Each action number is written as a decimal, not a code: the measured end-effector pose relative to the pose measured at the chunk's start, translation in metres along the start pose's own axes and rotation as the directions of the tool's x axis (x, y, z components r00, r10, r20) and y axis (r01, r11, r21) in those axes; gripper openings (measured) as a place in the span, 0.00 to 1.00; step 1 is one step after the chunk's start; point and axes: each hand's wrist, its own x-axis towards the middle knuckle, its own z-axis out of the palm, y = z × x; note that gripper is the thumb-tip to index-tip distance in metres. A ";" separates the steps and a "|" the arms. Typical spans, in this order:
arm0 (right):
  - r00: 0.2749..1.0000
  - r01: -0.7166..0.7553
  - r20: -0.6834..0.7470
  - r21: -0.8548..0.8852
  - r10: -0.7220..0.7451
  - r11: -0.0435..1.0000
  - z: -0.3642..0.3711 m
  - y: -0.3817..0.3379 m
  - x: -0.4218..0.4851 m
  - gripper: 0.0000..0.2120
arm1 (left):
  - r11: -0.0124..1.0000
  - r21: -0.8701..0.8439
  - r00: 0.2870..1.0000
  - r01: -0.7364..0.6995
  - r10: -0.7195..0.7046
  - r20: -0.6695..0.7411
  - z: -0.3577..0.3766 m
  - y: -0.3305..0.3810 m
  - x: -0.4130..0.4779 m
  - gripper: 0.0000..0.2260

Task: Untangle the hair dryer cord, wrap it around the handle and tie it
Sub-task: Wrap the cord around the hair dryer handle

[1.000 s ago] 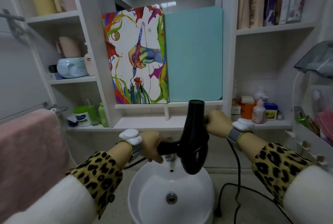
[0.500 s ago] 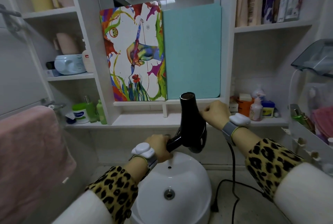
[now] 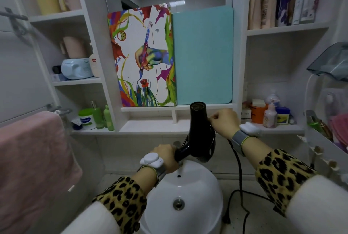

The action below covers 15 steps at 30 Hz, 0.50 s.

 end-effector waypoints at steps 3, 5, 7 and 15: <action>0.993 -0.097 -0.051 0.137 0.104 0.986 0.002 -0.006 -0.002 0.17 | 0.989 -0.137 0.996 0.057 -0.047 0.075 0.002 0.009 0.006 0.11; 0.984 -0.103 -0.134 0.108 0.117 0.989 0.002 -0.012 -0.005 0.20 | 0.970 -0.232 0.995 0.070 -0.053 0.079 0.004 0.013 0.008 0.11; 0.973 -0.104 -0.197 0.079 0.117 0.992 0.000 -0.015 -0.008 0.22 | 0.961 -0.271 0.997 0.059 -0.044 0.063 0.006 0.017 0.010 0.10; 0.963 -0.236 -0.003 0.476 0.269 0.848 -0.005 -0.011 -0.017 0.14 | 0.875 -0.458 0.987 0.158 -0.135 0.083 0.011 0.023 0.018 0.09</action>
